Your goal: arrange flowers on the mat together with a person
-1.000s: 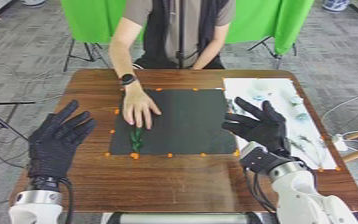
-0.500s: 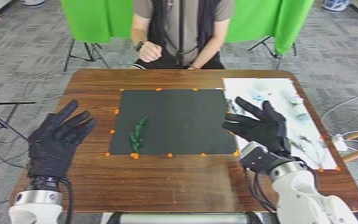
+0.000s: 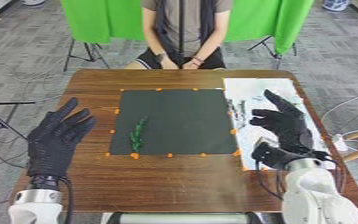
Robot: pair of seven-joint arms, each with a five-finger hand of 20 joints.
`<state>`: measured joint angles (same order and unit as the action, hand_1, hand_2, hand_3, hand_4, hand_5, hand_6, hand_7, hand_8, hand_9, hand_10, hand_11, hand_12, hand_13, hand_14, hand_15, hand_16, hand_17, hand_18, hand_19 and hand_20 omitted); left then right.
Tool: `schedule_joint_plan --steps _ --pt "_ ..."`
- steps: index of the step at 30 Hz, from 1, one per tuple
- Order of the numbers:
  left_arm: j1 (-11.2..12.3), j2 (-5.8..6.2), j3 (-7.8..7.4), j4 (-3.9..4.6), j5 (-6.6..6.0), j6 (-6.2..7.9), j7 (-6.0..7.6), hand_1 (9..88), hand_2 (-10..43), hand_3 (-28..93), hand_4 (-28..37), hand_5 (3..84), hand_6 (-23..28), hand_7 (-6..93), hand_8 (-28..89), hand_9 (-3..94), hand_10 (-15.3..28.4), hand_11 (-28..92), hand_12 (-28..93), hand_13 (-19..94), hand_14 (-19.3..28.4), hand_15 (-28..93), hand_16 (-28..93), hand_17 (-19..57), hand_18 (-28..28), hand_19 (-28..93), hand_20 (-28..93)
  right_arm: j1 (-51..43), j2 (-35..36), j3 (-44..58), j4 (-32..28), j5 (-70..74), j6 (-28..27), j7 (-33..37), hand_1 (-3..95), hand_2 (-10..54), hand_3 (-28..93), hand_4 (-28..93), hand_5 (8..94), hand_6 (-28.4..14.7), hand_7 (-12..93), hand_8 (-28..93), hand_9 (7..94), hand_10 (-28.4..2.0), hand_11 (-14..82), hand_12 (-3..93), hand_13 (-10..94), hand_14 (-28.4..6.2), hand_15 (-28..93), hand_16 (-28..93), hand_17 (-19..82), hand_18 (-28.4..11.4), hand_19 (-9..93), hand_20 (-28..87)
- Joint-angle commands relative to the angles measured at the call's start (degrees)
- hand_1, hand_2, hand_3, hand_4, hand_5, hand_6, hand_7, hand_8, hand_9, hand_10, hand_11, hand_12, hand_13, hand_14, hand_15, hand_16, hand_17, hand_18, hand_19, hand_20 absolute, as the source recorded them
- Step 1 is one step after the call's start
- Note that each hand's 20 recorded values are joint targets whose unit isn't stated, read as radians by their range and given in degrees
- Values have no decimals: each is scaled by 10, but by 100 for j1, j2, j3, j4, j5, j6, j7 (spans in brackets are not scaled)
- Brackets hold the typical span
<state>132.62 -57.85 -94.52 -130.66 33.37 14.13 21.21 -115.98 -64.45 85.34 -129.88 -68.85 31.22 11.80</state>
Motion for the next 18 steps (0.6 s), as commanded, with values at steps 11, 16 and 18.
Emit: schedule_joint_plan --steps 11,16,18 --pt "85 36 29 11 -60 30 60 217 92 764 -283 390 114 100 -83 386 231 266 102 295 284 517 -114 -50 269 694 -135 820 871 -698 310 -6599 452 5469 256 19 803 -283 440 8 157 -143 632 -195 235 115 609 -168 531 54 164 -230 686 134" --pt "87 18 6 8 -46 21 26 217 92 765 -283 390 114 100 -83 386 232 265 102 295 284 517 -113 -50 270 695 -135 804 961 -730 483 -7588 -122 6076 272 4 787 -280 449 9 137 -135 715 -193 209 116 693 -161 500 69 208 -224 746 77" --pt "87 40 22 8 -48 37 41 216 92 766 -283 390 114 100 -83 386 232 265 102 295 284 517 -114 -50 270 695 -135 788 988 -721 542 -7815 -148 6206 276 -3 785 -279 450 11 136 -134 726 -189 212 118 703 -154 504 72 215 -224 755 72"
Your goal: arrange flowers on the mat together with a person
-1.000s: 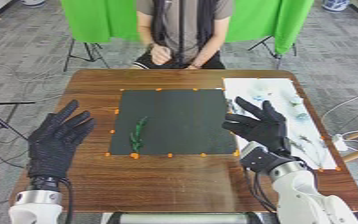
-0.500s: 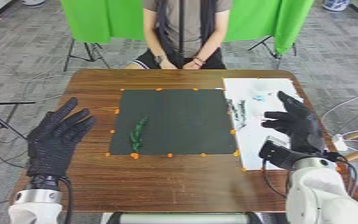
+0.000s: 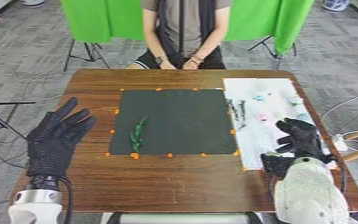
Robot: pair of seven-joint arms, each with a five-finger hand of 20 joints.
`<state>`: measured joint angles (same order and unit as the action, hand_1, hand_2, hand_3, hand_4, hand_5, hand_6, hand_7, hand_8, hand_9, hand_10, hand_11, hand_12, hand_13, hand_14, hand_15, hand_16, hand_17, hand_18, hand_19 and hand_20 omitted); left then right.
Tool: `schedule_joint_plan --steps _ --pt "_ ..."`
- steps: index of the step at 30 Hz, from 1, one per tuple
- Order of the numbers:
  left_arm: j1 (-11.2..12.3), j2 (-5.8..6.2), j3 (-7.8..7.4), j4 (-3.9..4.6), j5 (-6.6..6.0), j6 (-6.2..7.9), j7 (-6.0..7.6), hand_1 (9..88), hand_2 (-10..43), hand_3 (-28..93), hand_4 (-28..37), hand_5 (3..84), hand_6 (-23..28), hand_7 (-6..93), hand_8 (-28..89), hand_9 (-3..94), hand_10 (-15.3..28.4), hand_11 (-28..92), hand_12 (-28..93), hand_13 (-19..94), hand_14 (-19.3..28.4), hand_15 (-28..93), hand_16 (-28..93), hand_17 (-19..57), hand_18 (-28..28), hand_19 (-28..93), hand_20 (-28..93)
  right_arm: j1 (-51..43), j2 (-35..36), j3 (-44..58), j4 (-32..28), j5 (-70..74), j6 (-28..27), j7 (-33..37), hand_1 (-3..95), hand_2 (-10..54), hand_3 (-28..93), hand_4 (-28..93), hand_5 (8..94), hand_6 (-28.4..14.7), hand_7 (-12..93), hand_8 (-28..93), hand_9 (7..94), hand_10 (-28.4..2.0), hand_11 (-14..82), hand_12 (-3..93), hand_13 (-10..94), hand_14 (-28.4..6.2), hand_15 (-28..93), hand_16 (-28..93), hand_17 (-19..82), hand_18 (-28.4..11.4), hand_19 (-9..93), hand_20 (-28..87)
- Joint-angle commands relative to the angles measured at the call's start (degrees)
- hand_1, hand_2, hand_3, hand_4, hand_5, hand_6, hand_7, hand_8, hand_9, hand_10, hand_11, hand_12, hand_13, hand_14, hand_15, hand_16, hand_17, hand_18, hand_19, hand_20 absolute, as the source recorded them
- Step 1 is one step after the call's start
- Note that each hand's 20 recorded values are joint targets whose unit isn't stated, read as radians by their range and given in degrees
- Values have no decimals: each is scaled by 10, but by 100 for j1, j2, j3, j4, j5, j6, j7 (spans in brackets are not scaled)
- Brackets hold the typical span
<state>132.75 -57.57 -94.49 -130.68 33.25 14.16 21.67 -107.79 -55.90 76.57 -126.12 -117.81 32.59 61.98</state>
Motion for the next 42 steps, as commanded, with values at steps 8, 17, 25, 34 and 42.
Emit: schedule_joint_plan --steps 8,17,25,34,42 --pt "74 12 20 12 -38 31 10 217 92 765 -283 390 114 100 -82 387 232 266 103 296 284 518 -114 -49 270 696 -135 -197 276 380 274 -3314 -1196 1586 283 -15 775 -276 464 10 134 -133 761 -179 233 129 732 -141 524 83 227 -228 788 53" --pt "21 -25 22 19 4 -19 -70 216 92 765 -283 390 114 100 -82 386 232 265 103 295 284 517 -114 -50 270 696 -136 -191 226 574 530 -2805 -2821 1639 288 -38 779 -273 475 1 127 -130 673 -195 158 111 682 -165 496 72 195 -233 771 6" --pt "51 -1 15 7 -20 5 -44 216 92 766 -283 390 114 101 -82 386 232 265 103 296 284 517 -114 -50 270 696 -136 -76 190 449 880 -2527 -3143 1552 295 -51 780 -279 484 -7 126 -130 648 -191 149 116 656 -164 495 73 174 -225 758 4" --pt "28 55 34 3 -65 41 -15 216 91 766 -283 390 114 101 -83 386 232 265 102 295 284 518 -114 -50 270 695 -136 129 103 254 1141 -2139 -3649 1354 300 -57 779 -282 518 -14 123 -129 650 -181 162 121 642 -157 514 70 165 -209 750 14" --pt "64 -5 1 -13 -37 24 -69 217 91 766 -283 389 114 101 -83 386 232 265 103 294 284 518 -114 -51 269 693 -136 283 -14 66 1352 -2108 -4035 1373 331 -72 775 -282 604 -15 123 -133 694 -156 182 126 656 -143 525 69 167 -201 744 26"
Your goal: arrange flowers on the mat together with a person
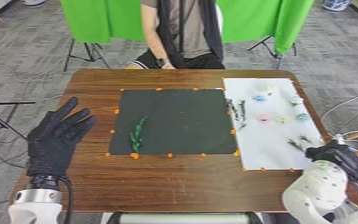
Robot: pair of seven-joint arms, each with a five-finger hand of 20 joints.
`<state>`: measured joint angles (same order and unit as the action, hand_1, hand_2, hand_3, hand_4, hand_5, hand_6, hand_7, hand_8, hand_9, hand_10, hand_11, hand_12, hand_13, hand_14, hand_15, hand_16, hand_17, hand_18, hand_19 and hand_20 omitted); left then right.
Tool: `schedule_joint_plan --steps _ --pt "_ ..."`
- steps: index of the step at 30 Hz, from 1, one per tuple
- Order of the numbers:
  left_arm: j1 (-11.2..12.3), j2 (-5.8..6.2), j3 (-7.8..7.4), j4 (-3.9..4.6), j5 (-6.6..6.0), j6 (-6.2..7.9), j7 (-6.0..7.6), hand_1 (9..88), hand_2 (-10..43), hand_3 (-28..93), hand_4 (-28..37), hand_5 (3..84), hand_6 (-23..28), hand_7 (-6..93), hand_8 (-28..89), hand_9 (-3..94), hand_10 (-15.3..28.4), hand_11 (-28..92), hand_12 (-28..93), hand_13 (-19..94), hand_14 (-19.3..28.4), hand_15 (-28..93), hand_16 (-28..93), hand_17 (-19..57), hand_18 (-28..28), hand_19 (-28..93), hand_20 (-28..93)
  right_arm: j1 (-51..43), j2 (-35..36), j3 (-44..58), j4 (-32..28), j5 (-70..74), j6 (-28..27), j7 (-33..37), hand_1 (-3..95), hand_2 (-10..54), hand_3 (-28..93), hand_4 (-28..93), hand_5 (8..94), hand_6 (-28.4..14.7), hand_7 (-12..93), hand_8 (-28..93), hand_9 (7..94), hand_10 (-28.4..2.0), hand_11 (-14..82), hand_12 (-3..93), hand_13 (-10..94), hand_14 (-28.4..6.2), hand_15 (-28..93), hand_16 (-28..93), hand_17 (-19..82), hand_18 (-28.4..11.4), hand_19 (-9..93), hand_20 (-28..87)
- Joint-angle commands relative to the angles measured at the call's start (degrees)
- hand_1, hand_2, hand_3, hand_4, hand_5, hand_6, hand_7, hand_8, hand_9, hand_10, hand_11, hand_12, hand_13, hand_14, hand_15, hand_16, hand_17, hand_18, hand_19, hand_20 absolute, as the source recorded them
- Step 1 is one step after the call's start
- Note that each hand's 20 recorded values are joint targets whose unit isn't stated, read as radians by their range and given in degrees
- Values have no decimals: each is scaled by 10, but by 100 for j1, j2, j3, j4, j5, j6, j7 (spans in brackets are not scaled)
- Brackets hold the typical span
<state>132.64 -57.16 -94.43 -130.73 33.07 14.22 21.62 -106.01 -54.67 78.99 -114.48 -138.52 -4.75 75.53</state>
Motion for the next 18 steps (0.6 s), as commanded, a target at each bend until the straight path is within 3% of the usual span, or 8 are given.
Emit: schedule_joint_plan --steps 1,7,8,9,10,18 --pt "73 -63 -18 -4 -5 2 -82 217 91 766 -283 389 114 101 -83 386 232 265 103 295 284 518 -114 -51 269 693 -135 116 -149 -199 212 -77 -392 5 341 -75 774 -281 624 -10 126 -133 708 -153 187 127 661 -140 526 70 169 -198 743 29" --pt "110 -52 -25 -23 -13 35 -49 217 91 765 -283 390 114 101 -83 387 232 265 102 294 284 517 -114 -51 269 693 -135 91 -173 -321 247 -408 -215 -7 506 -95 701 -283 845 10 135 -20 884 -117 233 159 764 -92 532 117 228 -177 785 24" --pt "99 -82 -41 -21 -3 24 -105 217 91 765 -283 390 114 101 -83 386 232 265 102 294 284 516 -114 -51 269 692 -135 60 -163 -331 225 -470 -171 3 519 -95 690 -283 864 12 138 -10 906 -110 256 170 780 -88 556 126 237 -176 797 24" --pt "126 -57 -38 -30 -21 38 -48 217 91 765 -283 390 114 100 -83 387 232 264 102 294 284 516 -114 -51 269 692 -135 89 -156 -362 236 -536 -83 -20 521 -95 688 -283 869 13 139 -6 911 -109 261 173 783 -88 562 128 239 -176 799 23" --pt "119 -79 -51 -26 3 20 -95 217 91 765 -283 390 114 100 -83 387 232 264 102 294 284 516 -114 -51 269 692 -134 68 -141 -387 226 -659 40 5 522 -95 686 -283 877 12 146 2 920 -107 272 177 786 -90 574 131 243 -177 805 23" --pt "120 -33 -53 -38 -28 38 -17 217 91 766 -283 390 114 101 -83 386 232 265 102 294 284 518 -114 -50 270 693 -133 197 -111 -560 -92 -1525 704 46 510 -95 690 -283 912 14 154 33 936 -105 319 178 819 -88 602 135 268 -183 838 10"
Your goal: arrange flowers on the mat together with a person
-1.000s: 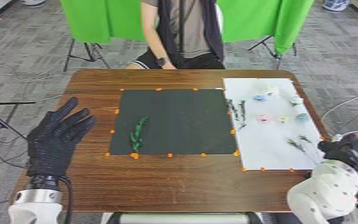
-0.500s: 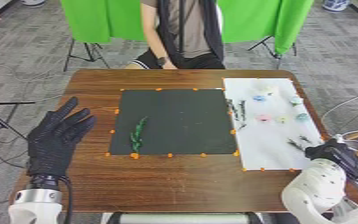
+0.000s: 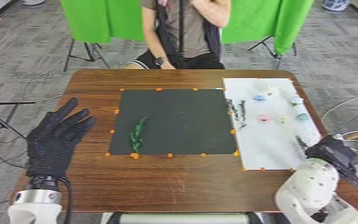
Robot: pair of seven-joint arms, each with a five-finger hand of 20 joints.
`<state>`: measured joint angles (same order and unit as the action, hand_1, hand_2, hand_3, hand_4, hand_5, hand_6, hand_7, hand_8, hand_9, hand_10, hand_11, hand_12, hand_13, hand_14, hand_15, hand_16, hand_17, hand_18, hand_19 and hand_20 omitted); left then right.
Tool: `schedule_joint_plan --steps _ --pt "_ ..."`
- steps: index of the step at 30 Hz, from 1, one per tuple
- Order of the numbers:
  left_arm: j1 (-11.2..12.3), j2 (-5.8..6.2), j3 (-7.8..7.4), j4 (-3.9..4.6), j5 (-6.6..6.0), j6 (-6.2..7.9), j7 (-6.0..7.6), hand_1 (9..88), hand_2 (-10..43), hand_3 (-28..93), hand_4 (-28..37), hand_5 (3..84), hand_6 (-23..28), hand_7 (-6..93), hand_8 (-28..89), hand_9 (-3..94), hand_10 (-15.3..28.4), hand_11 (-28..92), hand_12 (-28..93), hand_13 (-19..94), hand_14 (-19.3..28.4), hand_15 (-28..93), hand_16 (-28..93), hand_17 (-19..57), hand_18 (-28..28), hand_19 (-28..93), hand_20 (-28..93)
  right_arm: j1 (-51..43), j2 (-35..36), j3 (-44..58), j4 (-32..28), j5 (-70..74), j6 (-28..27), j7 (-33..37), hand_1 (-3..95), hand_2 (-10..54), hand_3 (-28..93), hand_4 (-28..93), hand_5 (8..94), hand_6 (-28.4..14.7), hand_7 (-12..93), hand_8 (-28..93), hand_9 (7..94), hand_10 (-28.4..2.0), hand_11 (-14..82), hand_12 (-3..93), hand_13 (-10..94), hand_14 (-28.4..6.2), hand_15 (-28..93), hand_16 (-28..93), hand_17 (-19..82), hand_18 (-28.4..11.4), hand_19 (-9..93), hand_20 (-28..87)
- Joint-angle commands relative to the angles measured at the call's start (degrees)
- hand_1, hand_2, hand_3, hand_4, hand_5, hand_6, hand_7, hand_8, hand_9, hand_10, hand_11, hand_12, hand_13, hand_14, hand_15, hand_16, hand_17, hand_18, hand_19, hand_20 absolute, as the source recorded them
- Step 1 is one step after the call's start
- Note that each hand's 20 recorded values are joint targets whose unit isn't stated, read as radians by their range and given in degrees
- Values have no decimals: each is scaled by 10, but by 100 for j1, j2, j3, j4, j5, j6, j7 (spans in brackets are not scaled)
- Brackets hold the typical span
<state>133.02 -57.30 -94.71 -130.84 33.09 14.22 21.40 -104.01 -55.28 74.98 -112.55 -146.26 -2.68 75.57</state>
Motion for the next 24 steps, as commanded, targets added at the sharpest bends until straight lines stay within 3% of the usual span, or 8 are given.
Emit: schedule_joint_plan --steps 1,5,10,14,21,24 --pt "95 -16 -37 -32 -25 37 17 217 91 766 -283 390 114 101 -83 386 233 265 102 295 284 518 -114 -50 270 693 -133 52 -62 -204 -392 -873 546 -6 508 -95 692 -283 913 13 154 33 937 -106 322 177 822 -88 602 135 269 -184 841 9" --pt "106 -34 -87 -56 -5 31 -3 216 91 765 -283 389 114 101 -82 387 232 265 102 295 284 518 -114 -51 269 693 -133 422 -150 -429 -849 -923 973 -191 503 -95 700 -283 917 12 154 35 937 -106 333 175 828 -91 603 136 272 -186 848 4" --pt "113 -44 -119 -110 39 20 -57 216 92 765 -283 390 114 101 -83 386 233 265 102 295 284 518 -114 -51 270 693 -133 1147 -343 -995 -1072 -493 1013 -699 502 -95 705 -283 920 9 156 38 937 -109 343 170 829 -94 608 139 274 -189 856 -3" --pt "120 -65 -170 -148 79 13 -128 217 92 765 -283 390 114 101 -83 387 232 265 103 294 284 517 -114 -51 269 693 -133 1776 -782 -1583 -781 -114 786 -1209 503 -95 704 -283 923 8 160 42 937 -112 352 169 830 -99 616 142 274 -192 862 -9" --pt "-63 -105 -143 -123 151 -59 -361 217 91 766 -283 390 114 101 -83 388 232 265 103 295 284 518 -114 -51 270 694 -133 2506 -1522 -2392 219 399 454 -1811 500 -95 702 -283 926 4 164 48 937 -118 364 166 828 -103 624 143 273 -194 868 -19" --pt "-61 -54 -146 -129 130 -38 -338 217 91 766 -283 390 114 101 -83 387 232 266 103 295 284 518 -114 -51 270 693 -133 2617 -1756 -2538 600 640 447 -2065 497 -95 705 -283 928 3 165 51 937 -119 366 164 827 -105 627 143 273 -194 870 -25"
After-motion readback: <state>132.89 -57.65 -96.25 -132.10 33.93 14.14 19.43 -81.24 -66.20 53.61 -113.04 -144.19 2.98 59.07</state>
